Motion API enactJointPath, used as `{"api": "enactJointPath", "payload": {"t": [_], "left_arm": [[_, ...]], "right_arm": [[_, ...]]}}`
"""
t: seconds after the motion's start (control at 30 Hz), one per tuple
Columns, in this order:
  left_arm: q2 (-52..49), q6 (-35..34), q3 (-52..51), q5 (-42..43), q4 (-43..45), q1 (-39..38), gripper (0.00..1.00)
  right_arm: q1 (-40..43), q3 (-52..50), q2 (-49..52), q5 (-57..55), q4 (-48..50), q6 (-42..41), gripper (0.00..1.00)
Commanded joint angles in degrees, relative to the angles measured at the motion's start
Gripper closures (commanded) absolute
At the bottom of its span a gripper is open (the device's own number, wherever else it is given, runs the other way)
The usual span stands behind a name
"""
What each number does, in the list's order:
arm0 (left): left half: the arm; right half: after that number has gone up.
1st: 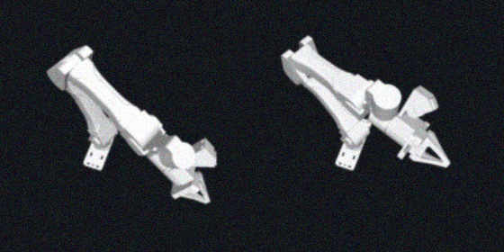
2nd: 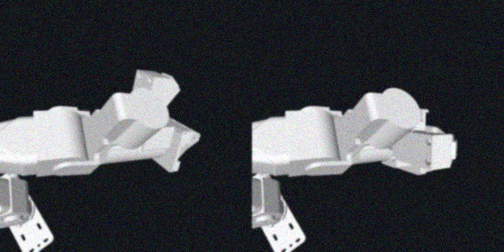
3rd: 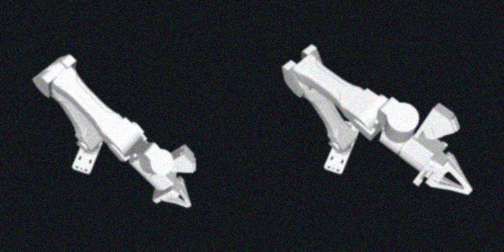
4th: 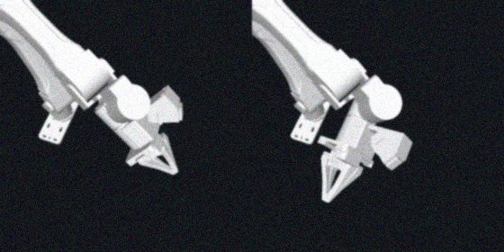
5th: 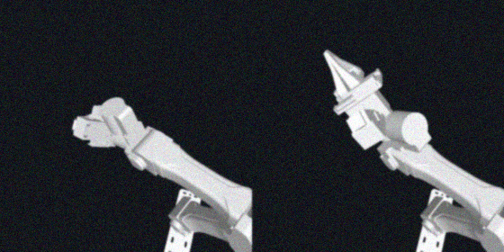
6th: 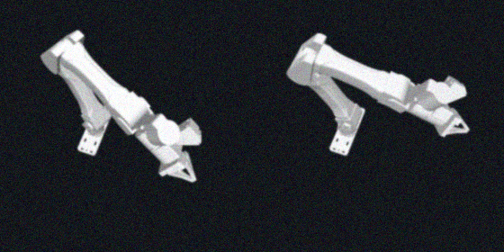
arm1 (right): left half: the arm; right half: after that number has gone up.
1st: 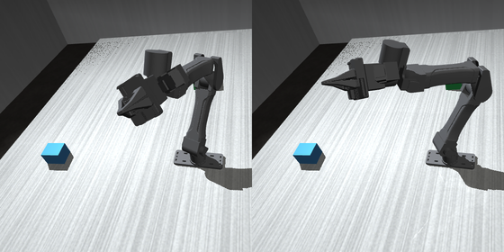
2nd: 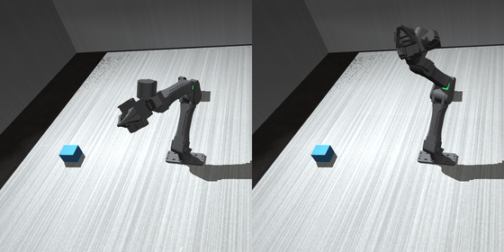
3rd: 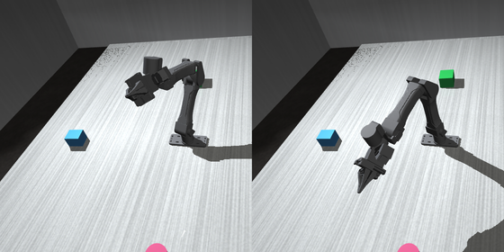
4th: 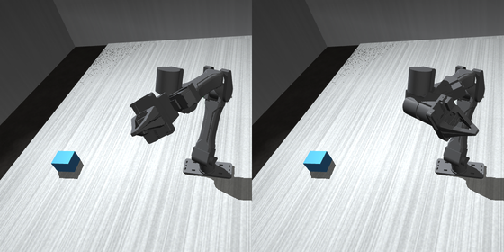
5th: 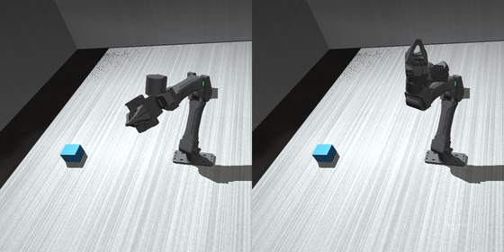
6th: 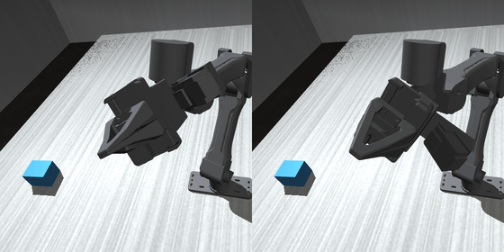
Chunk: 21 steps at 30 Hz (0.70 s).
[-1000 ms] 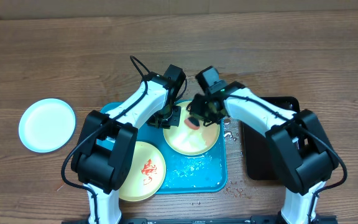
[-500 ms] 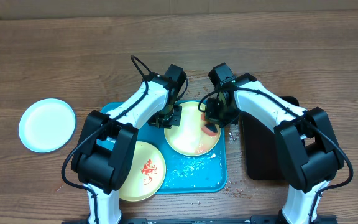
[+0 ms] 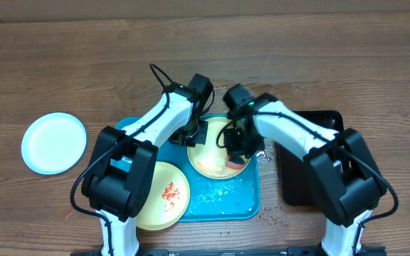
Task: Clean dirty plates on tray and stack at the side
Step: 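Scrub the yellow plate with the sponge while the left gripper holds it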
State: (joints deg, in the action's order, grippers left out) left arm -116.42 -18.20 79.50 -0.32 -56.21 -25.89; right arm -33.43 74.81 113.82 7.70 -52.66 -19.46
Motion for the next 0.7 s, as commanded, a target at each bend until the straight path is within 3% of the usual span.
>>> {"api": "enactJointPath", "payload": {"t": [0.0, 0.13, 0.4, 0.67], "left_arm": [[-4.2, 0.2, -2.6, -2.8, -0.1, -0.1, 0.96], [-4.2, 0.2, -2.6, -2.8, -0.1, -0.1, 0.96], [-4.2, 0.2, -2.6, -2.9, -0.1, -0.1, 0.96], [-4.2, 0.3, -2.6, -1.6, 1.0, -0.1, 0.96]], "right_arm": [[-3.0, -2.5, 3.8, -18.7, 1.9, 0.0, 0.96], [-3.5, -2.5, 3.8, -20.1, 3.7, -1.5, 0.96], [-3.5, -2.5, 3.9, -10.6, 7.4, -7.9, 0.96], [-1.7, -2.3, 3.9, -7.5, 5.7, -10.9, 0.96]]}}
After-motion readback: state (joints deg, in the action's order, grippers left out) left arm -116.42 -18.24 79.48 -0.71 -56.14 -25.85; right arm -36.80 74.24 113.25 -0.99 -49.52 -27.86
